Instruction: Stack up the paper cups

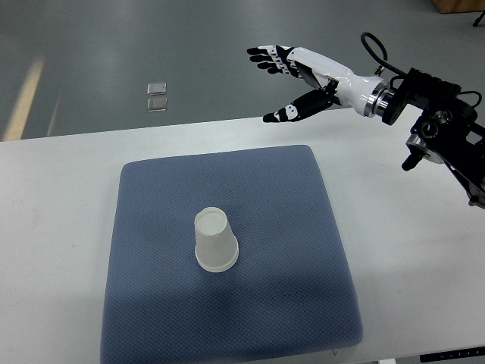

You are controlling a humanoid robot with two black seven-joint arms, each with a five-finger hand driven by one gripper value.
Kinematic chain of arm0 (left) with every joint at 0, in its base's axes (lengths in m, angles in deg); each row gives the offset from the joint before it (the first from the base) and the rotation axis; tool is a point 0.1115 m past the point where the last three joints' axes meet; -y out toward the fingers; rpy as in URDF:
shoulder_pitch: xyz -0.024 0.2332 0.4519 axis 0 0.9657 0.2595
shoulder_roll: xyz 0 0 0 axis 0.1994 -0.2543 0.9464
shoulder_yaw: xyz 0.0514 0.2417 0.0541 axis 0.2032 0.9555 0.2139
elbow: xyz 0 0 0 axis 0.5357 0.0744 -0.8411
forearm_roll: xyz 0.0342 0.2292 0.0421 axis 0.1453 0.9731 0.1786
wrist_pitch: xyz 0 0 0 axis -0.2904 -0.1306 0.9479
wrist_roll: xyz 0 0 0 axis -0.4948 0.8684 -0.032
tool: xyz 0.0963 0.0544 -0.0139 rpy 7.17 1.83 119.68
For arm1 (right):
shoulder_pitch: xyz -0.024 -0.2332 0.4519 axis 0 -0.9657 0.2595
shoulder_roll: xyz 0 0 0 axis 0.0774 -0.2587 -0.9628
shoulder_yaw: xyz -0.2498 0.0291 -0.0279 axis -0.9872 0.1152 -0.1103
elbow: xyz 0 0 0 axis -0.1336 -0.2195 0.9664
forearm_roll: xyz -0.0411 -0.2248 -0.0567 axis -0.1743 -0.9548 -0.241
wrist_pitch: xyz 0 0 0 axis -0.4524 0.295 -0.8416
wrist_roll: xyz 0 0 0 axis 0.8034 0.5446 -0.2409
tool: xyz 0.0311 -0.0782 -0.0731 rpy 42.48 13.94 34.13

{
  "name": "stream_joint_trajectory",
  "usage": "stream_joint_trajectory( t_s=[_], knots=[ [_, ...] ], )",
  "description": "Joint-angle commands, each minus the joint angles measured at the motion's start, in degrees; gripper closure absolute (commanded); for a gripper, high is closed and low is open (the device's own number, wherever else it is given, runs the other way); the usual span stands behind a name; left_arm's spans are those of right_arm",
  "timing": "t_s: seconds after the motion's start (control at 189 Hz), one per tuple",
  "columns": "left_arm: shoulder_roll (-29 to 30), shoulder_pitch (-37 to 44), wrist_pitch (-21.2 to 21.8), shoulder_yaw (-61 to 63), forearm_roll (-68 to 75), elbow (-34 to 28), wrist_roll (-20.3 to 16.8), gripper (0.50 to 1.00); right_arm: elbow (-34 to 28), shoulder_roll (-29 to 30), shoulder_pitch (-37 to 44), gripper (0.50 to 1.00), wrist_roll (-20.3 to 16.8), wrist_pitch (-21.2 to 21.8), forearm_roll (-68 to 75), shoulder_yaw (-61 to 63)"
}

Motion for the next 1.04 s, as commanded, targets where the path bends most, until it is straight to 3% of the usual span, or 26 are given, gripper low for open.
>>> stream_joint_trajectory(
  t_s=[0.0, 0.206, 0.487, 0.614, 0.799, 1.037],
  knots=[
    [0.0, 0.0, 0.0, -0.1, 0.0, 0.0, 0.0, 0.5, 5.2, 1.9, -2.3, 0.583, -1.3, -3.9, 6.7, 2.1],
    [0.0, 0.0, 0.0, -0.1, 0.0, 0.0, 0.0, 0.5, 9.6, 6.9, -6.8, 0.583, -4.5, -11.2, 17.4, 7.0],
    [0.0, 0.0, 0.0, -0.1, 0.0, 0.0, 0.0, 0.5, 10.3, 13.9, -10.6, 0.581, -8.9, -12.2, 20.4, 17.1],
    [0.0, 0.0, 0.0, 0.0, 0.0, 0.0, 0.0, 0.5, 10.2, 15.5, -12.0, 0.576, -8.4, -13.1, 20.5, 18.0],
    [0.0, 0.0, 0.0, -0.1, 0.0, 0.0, 0.0, 0.5, 10.2, 15.9, -12.8, 0.576, -8.0, -17.8, 20.5, 17.9],
    [0.0, 0.0, 0.0, 0.0, 0.0, 0.0, 0.0, 0.5, 10.1, 15.8, -12.8, 0.574, -8.0, -18.0, 20.4, 17.4]
  ],
)
